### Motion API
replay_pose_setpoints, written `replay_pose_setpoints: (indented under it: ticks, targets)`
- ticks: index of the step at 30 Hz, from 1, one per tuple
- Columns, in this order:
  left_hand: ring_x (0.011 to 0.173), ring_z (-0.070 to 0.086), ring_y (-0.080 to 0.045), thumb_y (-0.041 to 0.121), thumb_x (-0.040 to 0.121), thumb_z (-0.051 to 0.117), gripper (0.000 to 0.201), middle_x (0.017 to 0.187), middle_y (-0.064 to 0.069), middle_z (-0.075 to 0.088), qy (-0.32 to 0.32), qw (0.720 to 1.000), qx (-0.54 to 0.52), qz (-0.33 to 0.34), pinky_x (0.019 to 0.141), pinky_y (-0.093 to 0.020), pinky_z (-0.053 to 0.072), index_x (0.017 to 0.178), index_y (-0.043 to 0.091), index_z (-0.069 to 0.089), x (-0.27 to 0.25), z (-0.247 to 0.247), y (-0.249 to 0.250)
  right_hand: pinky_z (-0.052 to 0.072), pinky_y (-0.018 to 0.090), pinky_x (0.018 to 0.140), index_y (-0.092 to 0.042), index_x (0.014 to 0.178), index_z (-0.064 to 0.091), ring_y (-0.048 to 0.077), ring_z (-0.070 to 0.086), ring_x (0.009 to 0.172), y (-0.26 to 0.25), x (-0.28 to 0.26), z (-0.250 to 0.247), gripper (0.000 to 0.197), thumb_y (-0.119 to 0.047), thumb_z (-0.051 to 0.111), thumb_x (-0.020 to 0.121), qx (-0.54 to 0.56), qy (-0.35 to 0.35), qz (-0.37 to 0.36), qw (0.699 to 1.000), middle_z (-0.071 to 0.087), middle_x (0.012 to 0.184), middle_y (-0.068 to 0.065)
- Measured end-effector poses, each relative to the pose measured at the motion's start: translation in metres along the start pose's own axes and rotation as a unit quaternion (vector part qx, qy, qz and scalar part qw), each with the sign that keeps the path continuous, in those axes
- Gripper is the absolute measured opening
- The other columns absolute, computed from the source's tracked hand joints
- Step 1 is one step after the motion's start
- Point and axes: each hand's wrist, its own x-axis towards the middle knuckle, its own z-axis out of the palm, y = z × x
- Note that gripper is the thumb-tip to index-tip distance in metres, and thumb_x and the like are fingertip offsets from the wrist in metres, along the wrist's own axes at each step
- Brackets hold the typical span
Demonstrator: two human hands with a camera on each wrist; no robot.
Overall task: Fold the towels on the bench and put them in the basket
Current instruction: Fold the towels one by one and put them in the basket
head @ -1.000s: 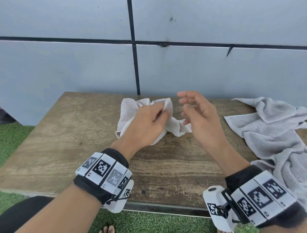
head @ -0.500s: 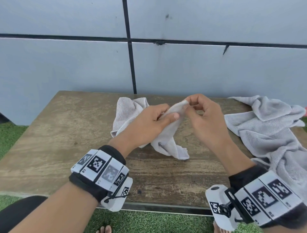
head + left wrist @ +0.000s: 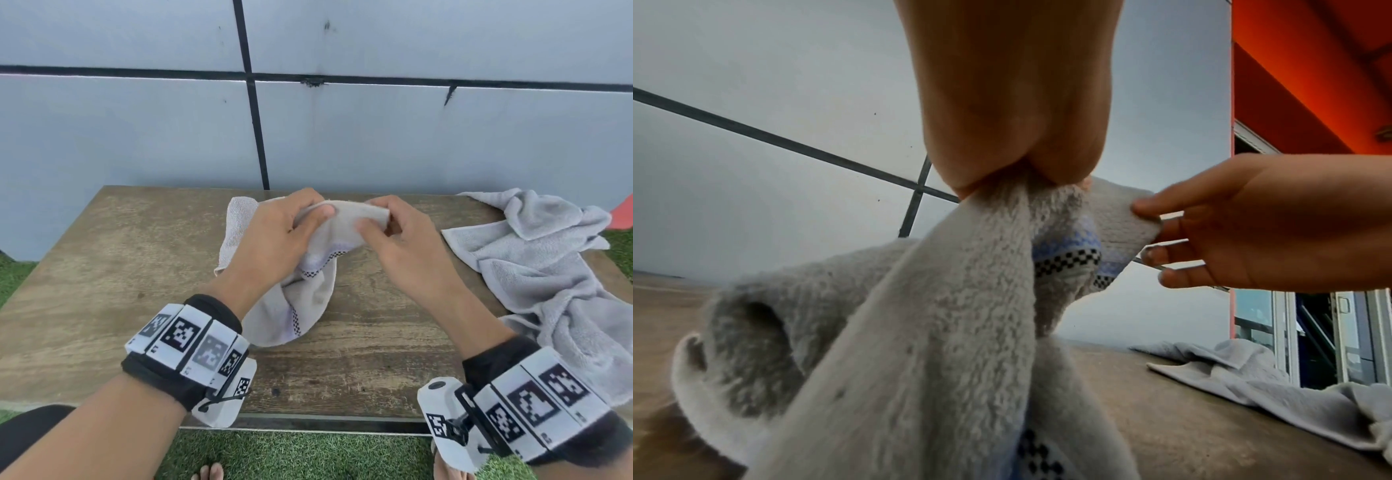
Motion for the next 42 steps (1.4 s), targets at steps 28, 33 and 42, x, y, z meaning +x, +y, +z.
replay_pose_setpoints:
  ticks: [28,33,42]
  targets:
    - [0.061,0.054,-0.007,0.037,0.094,0.063,0.010,0.066,0.012,0.057,0.075,0.974,0.189,-0.097,0.055,-0.029,0.040,0.085,0.033,0.064,-0.006,-0.042,-0.038,0.039,0.027,0.056,-0.017,0.078,0.074,0.008,0.043,0.053,0.021,0.009,-0.030,0.028,-0.043,0.073,0.088,-0.063,0.174,0.021,0.983,0.058,0.058,0.004]
    - [0.063,0.049,-0.012,0.044,0.093,0.061,0.027,0.070,0.006,0.054,0.167,0.961,0.202,-0.093,0.056,-0.029,0.034,0.071,0.030,0.057,-0.005,-0.059,-0.044,0.033,0.026,0.055,-0.009,0.075,0.069,0.007,0.034,0.048,0.024,0.014,-0.029,0.035,-0.041,0.071,0.090,-0.067,0.171,0.043,0.982,0.040,0.049,-0.010]
    - [0.058,0.041,-0.011,0.038,0.102,0.050,0.032,0.067,0.005,0.048,0.212,0.963,0.109,-0.129,0.048,-0.016,0.033,0.089,0.010,0.059,-0.002,-0.076,-0.030,0.033,0.028,0.055,-0.021,0.078,0.068,0.005,0.044,0.046,0.024,0.011,-0.029,0.022,-0.033,0.064,0.095,-0.123,0.092,0.038,0.987,0.052,0.057,-0.008]
